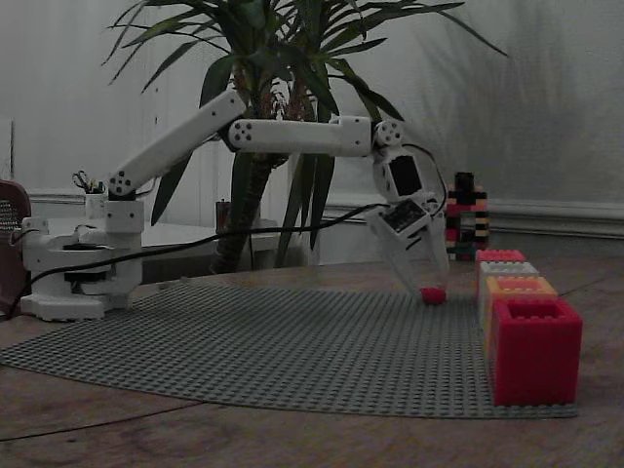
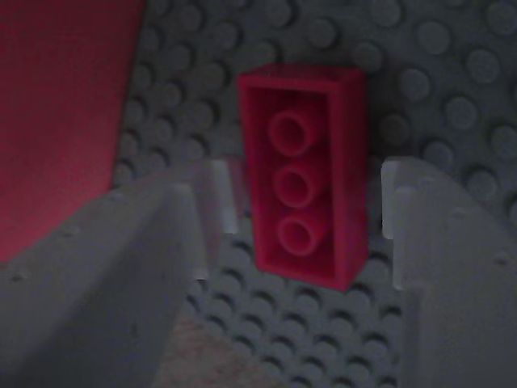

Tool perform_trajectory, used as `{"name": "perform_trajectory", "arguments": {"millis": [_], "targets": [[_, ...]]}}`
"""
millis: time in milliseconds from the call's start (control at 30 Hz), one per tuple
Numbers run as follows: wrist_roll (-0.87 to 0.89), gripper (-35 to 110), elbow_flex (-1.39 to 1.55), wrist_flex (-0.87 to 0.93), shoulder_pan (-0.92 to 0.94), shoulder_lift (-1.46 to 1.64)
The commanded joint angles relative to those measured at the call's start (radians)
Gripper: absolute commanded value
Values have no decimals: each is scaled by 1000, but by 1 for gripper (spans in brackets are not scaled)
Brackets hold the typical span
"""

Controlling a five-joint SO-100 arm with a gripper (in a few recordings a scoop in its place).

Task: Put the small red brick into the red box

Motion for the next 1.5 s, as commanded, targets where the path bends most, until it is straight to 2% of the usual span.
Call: {"name": "perform_trajectory", "arguments": {"millis": [0,133,667,1200,1467], "targets": [[-5,13,-69,-5,-20,40],[-6,5,-71,-9,-20,37],[67,0,-54,-38,31,170],[38,0,442,-218,140,684],[3,0,482,-374,341,687]]}}
